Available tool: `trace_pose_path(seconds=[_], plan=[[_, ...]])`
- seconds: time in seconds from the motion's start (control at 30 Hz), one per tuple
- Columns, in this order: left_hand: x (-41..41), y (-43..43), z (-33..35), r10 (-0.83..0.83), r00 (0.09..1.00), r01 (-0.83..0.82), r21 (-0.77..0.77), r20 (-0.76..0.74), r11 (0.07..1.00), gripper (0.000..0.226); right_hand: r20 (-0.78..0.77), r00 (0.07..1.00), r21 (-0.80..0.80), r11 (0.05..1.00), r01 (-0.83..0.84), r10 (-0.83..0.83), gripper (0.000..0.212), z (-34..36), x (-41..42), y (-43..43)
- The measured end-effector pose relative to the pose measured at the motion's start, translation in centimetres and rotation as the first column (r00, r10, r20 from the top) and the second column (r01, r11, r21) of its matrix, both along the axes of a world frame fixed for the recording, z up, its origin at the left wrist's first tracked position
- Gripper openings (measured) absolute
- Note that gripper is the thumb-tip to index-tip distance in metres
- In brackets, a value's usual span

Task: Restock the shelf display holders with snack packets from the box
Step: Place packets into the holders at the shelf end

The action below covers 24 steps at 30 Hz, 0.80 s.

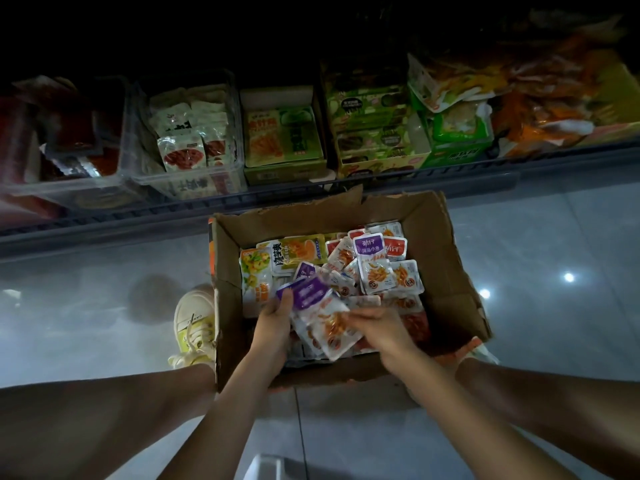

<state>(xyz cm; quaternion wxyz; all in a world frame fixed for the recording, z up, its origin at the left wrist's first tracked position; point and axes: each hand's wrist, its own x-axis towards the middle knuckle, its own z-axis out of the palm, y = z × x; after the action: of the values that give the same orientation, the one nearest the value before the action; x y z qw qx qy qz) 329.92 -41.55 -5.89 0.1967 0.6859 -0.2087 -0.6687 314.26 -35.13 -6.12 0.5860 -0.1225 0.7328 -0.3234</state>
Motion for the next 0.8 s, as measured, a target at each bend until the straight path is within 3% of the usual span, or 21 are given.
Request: trace_pose_path(seconds=[0.13,0.2,0.3,0.4,0.47,0.57,0.63,0.7,0.73,0.8], plan=[[0.4,0.1,-0.4,-0.061,0.99,0.078,-0.135,0.125,0.988,0.024,-0.081,0.98,0.0,0.983,-0.183,0.182,0.013,-0.8,1.1,-0.3],[1.1,-0.2,-0.5,-0.022,0.985,0.049,-0.155,0.169,0.987,0.022,-0.289,0.927,0.008,0.969,-0.248,0.239,0.019,-2.5,-0.2,-0.8],[2.0,-0.7,-0.7,0.012,0.985,0.014,-0.144,0.173,0.989,0.014,-0.574,0.681,0.171,0.879,-0.444,0.456,0.026,-5.1,-1.6,-1.7],[2.4,-0.7,-1.0,0.016,0.987,0.01,-0.155,0.163,0.988,0.007,-0.668,0.414,0.344,0.75,-0.564,0.618,0.026,-7.4,-1.4,-2.2],[2.5,-0.7,-1.2,0.034,0.99,-0.014,-0.145,0.137,0.989,0.007,-0.687,0.34,0.387,0.719,-0.577,0.642,0.025,-8.2,-1.1,-2.3],[2.3,-1.0,-1.2,0.056,0.993,-0.047,-0.089,0.1,0.995,0.015,-0.646,0.441,0.352,0.755,-0.553,0.623,0.025,-8.5,-1.5,-2.5],[2.0,-1.3,-1.3,0.063,0.995,-0.058,-0.058,0.083,0.997,0.013,-0.603,0.626,0.242,0.861,-0.448,0.495,0.013,-7.9,-2.1,-2.8],[1.5,-1.7,-1.4,0.068,0.996,-0.065,-0.041,0.055,0.997,0.009,-0.506,0.842,0.035,0.98,-0.195,0.185,0.001,-6.8,-3.3,-3.2],[1.1,-1.9,-1.5,0.069,0.997,-0.068,-0.039,0.04,0.997,0.008,-0.418,0.908,-0.057,0.998,-0.041,0.013,0.005,-6.1,-3.9,-3.6],[0.5,-2.3,-1.7,0.062,0.998,-0.06,-0.046,0.034,0.997,0.009,-0.263,0.928,-0.136,0.962,0.235,-0.264,0.005,-5.4,-5.2,-4.9]])
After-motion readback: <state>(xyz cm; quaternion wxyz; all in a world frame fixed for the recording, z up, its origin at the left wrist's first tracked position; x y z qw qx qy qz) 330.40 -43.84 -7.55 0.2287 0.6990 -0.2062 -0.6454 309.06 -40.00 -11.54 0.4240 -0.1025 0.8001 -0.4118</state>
